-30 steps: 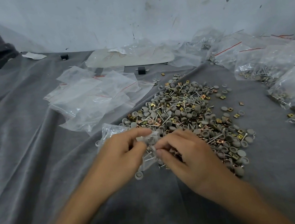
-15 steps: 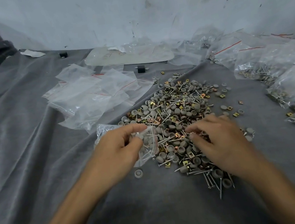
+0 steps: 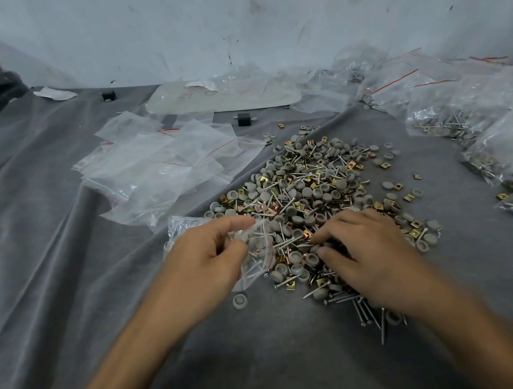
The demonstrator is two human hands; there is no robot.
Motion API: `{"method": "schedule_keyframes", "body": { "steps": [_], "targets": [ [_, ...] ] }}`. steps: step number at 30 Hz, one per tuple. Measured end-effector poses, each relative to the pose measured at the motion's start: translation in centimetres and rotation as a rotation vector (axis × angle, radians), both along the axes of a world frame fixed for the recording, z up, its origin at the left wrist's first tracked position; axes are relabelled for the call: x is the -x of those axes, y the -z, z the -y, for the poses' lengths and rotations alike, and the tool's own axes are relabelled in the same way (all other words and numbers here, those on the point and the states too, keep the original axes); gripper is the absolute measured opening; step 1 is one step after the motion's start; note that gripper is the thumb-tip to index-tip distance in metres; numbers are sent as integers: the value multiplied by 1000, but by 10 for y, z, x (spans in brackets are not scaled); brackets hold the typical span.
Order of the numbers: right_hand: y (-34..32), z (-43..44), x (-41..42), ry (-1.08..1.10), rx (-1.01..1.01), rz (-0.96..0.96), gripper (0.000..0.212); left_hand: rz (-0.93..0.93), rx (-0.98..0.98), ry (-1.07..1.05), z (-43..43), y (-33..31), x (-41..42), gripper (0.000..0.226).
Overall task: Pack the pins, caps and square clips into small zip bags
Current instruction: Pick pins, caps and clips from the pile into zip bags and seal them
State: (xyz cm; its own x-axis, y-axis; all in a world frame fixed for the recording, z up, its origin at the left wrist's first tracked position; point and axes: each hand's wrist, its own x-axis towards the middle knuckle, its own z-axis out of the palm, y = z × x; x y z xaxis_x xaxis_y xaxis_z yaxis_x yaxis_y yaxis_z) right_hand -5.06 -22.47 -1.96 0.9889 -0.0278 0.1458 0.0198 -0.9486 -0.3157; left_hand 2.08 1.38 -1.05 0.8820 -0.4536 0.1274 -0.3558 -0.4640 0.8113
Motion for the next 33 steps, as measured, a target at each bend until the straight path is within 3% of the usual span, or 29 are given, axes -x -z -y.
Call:
{"method": "schedule_keyframes", "body": {
  "steps": [9, 15, 20, 27, 31, 33],
  "targets": [
    [-3, 5, 0, 49, -122, 196, 19, -10, 9, -4, 0, 0, 0, 37],
    [-5, -12, 3, 3, -542, 283, 10, -19, 16, 10, 4, -1, 5, 35],
    [1, -31, 4, -108, -726, 225, 12, -49, 31, 31, 8, -2, 7, 37],
    [-1, -22, 2, -73, -640, 257, 19, -28, 78, 18, 4, -1, 3, 36],
    [2, -11, 4, -91, -187, 162, 26, -25, 81, 15, 1, 1, 1, 29],
    [5, -14, 5, -118, -71, 123, 35, -37, 86, 16, 2, 1, 1, 29]
  ]
}}
